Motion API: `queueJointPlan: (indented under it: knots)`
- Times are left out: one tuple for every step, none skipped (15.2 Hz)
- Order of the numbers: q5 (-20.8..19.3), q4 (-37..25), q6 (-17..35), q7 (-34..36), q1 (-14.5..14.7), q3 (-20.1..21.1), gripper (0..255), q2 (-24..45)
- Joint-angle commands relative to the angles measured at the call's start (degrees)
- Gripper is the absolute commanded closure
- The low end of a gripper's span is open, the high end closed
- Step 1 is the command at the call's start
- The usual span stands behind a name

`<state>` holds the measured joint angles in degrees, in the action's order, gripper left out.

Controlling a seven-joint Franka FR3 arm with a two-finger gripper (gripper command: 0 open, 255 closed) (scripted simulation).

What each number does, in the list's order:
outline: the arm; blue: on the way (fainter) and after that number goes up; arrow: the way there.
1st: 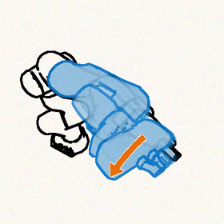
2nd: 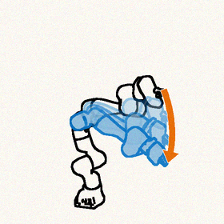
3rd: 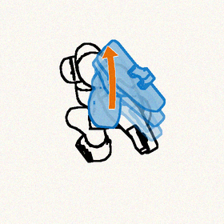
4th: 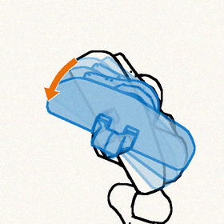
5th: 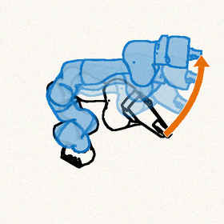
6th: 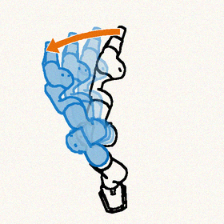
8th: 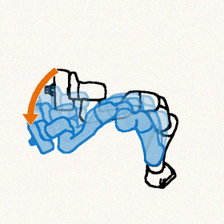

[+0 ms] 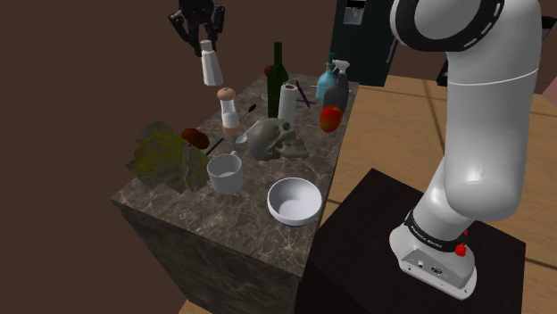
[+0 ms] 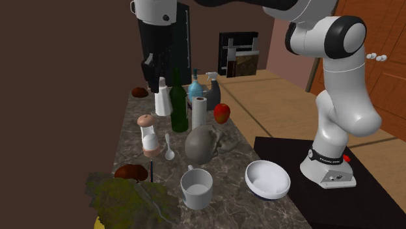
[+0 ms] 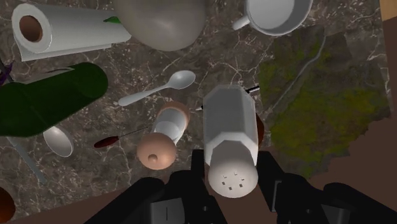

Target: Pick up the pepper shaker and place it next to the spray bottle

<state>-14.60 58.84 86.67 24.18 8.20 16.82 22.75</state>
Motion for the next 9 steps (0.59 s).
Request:
queueJointPlan:
  knots:
    - [-0.4,-3.5,-2.4,-0.3,0.5,-0.1,255,1.2]
    - [-0.6,-5.7,-3.7,-0.5,0.9,-0.1,255,2.0]
    - [-0.9,-8.0,-5.0,-0.7,1.3,-0.2,255,2.9]
    - [-1.3,-10.5,-6.5,-0.9,1.8,-0.2,255,4.0]
    - [-1.7,-13.5,-8.2,-1.1,2.4,-0.4,255,5.2]
    - [-2.1,-16.7,-9.9,-1.4,3.1,-0.5,255,6.7]
    - [-1.1,-12.0,-7.9,-2.2,1.0,-0.5,255,3.9]
    - [-0.3,-8.4,-6.4,-3.1,-0.8,-0.4,255,1.6]
    - [0.4,-5.4,-5.1,-4.1,-2.4,-0.5,255,-0.3]
